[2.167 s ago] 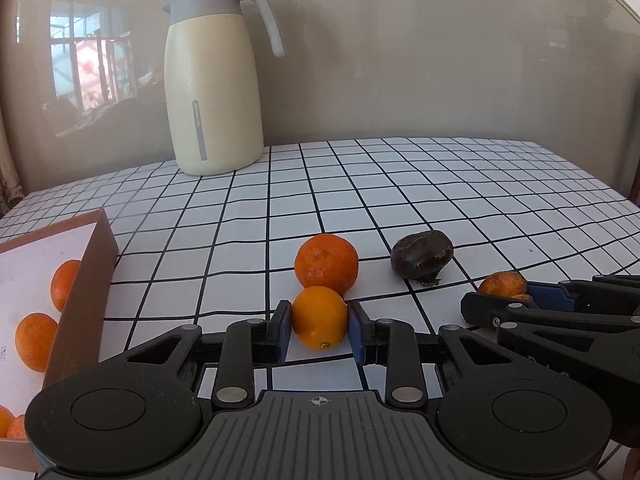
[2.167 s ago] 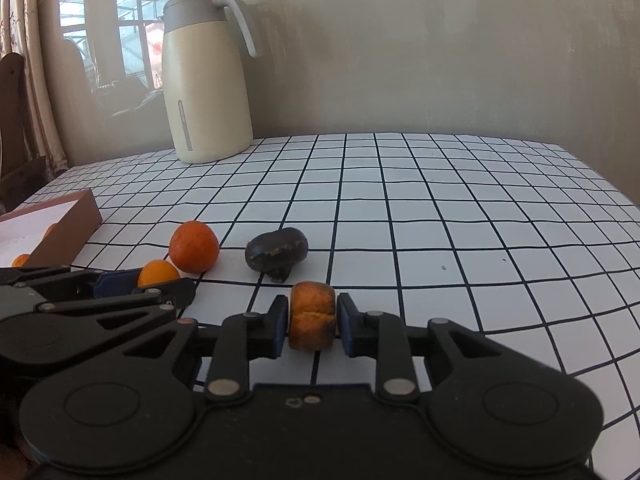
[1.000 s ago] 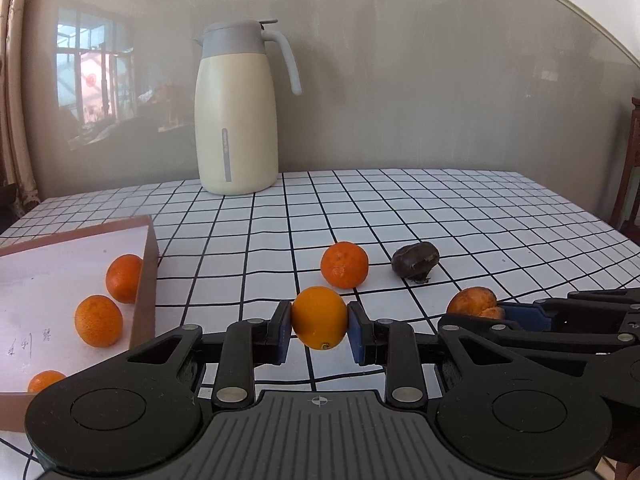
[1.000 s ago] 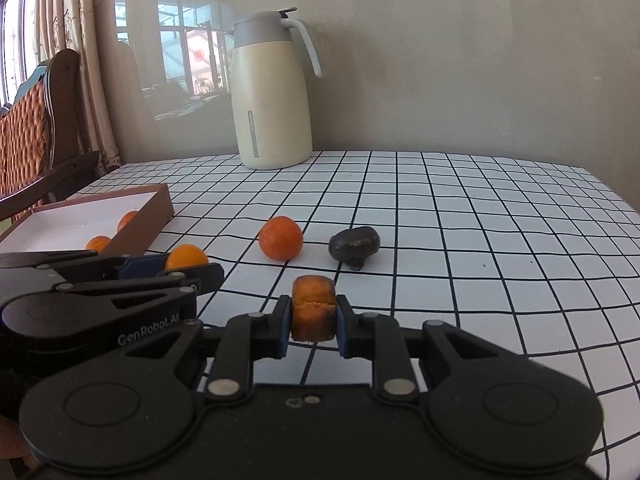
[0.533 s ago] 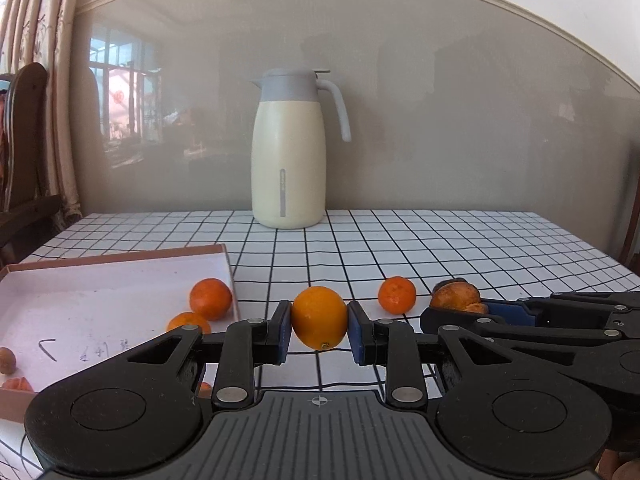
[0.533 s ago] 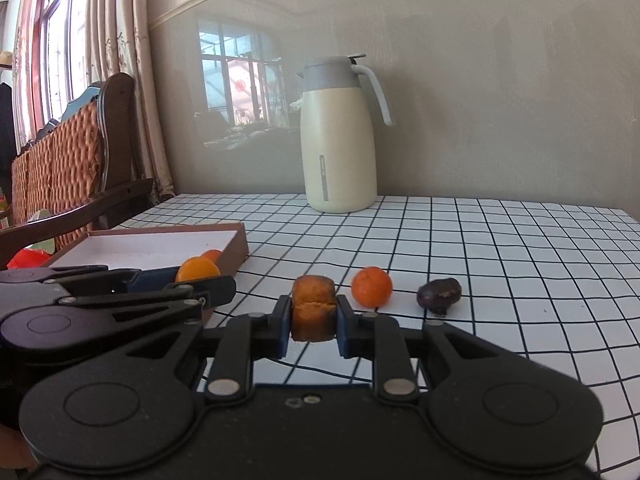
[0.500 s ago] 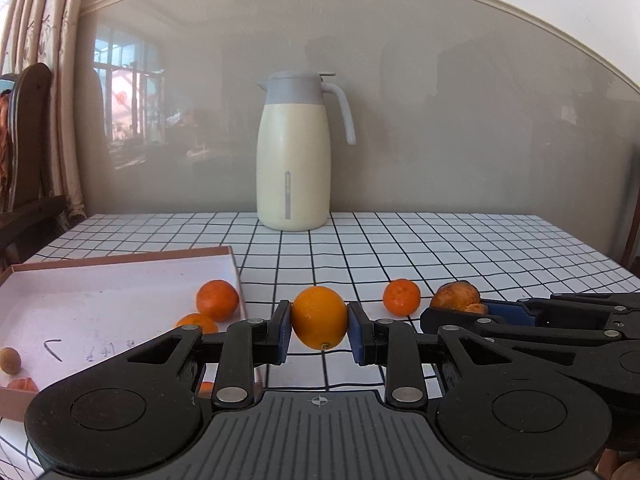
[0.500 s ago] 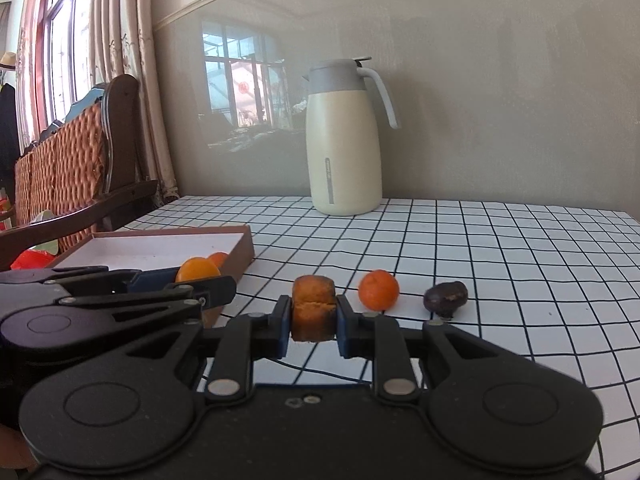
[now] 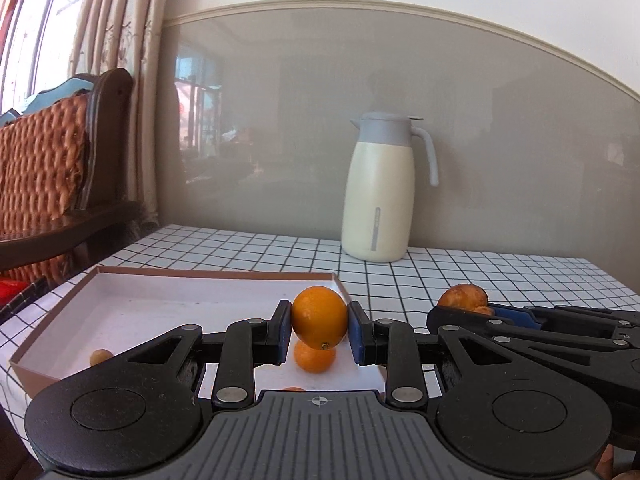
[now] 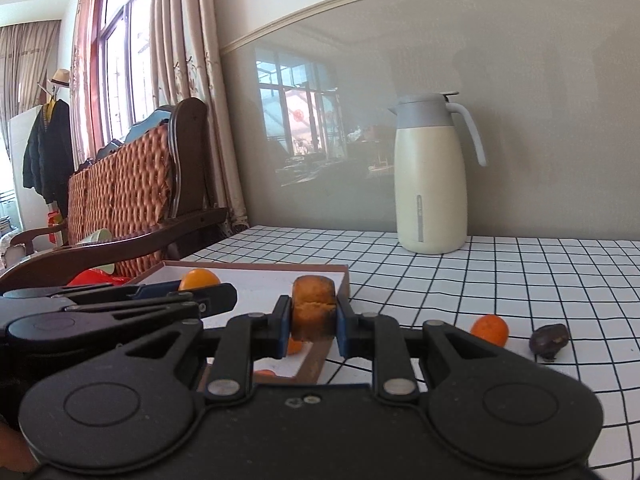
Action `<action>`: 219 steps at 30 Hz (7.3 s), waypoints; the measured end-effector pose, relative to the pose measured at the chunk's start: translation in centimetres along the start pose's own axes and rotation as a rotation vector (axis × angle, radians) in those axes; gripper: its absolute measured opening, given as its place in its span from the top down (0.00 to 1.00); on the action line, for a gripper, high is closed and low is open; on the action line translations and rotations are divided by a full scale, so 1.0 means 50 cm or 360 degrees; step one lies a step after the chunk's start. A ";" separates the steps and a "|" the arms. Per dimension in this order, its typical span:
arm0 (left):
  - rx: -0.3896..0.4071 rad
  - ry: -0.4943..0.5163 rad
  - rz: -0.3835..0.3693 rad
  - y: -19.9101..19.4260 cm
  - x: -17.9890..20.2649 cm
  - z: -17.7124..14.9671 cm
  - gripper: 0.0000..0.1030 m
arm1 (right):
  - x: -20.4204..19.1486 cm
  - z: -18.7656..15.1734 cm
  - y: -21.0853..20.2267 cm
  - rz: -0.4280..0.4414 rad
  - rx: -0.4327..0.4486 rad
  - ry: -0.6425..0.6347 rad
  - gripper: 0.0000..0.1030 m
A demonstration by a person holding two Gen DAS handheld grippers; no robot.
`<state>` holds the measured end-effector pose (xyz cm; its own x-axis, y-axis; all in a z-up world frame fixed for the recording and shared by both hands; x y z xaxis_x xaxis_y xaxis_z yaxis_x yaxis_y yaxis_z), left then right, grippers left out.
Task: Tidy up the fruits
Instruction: 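Carry the orange and carrot piece over the white box with both tools, then open both tools to drop the orange and carrot piece into the box, then move both open tools back toward the remaining fruit on the table, then close the right tool on the dark brown fruit while the left tool grasps an orange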
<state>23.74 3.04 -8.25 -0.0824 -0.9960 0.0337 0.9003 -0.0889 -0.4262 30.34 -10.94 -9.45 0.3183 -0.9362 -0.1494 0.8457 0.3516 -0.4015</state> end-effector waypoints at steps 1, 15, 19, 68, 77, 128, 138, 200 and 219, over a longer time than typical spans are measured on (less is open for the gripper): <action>0.0005 -0.0012 0.0020 -0.001 -0.014 0.002 0.71 | -0.011 0.003 0.006 0.0014 0.0003 -0.0009 0.87; 0.0032 -0.0158 0.0277 -0.013 -0.198 0.002 0.71 | -0.111 0.025 0.071 0.0130 0.0022 -0.0057 0.87; 0.0031 -0.0169 0.0318 -0.010 -0.223 0.000 0.71 | -0.122 0.026 0.085 0.0136 0.0018 -0.0051 0.87; 0.0084 -0.0111 0.0610 0.014 -0.319 0.033 0.00 | -0.098 0.069 0.094 -0.0061 0.0233 -0.0006 0.06; 0.0101 -0.0083 0.0615 -0.001 -0.297 0.034 0.00 | -0.096 0.063 0.071 -0.0033 0.0237 -0.0050 0.06; 0.0046 0.0338 0.0080 0.065 0.159 0.001 0.00 | 0.209 -0.018 -0.104 -0.0443 0.0176 0.0078 0.06; -0.0032 0.0372 -0.0046 0.106 0.252 -0.017 0.00 | 0.323 -0.052 -0.121 -0.0619 0.0086 0.0263 0.06; -0.0453 0.0306 -0.0303 0.297 0.404 -0.070 0.62 | 0.425 -0.075 0.052 -0.0401 -0.0335 0.0422 0.58; -0.0450 0.0367 -0.0217 0.281 0.362 -0.077 0.62 | 0.423 -0.088 0.100 -0.0456 -0.0393 0.0462 0.57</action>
<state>33.28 -16.22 -17.10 -0.3159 -0.9452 -0.0832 0.7240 -0.1834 -0.6650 39.42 -28.98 -18.61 -0.0752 -0.9695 -0.2335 0.7436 0.1015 -0.6609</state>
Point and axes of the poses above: each gripper's, at about its wrist camera, not at the fingertips, and y roughly the way its jaws point, x to its right, z to its top, the point moved 10 cm from there along y, roughly the way its jaws point, and after that the axes turned 7 degrees about -x, right-handed, at the moved point
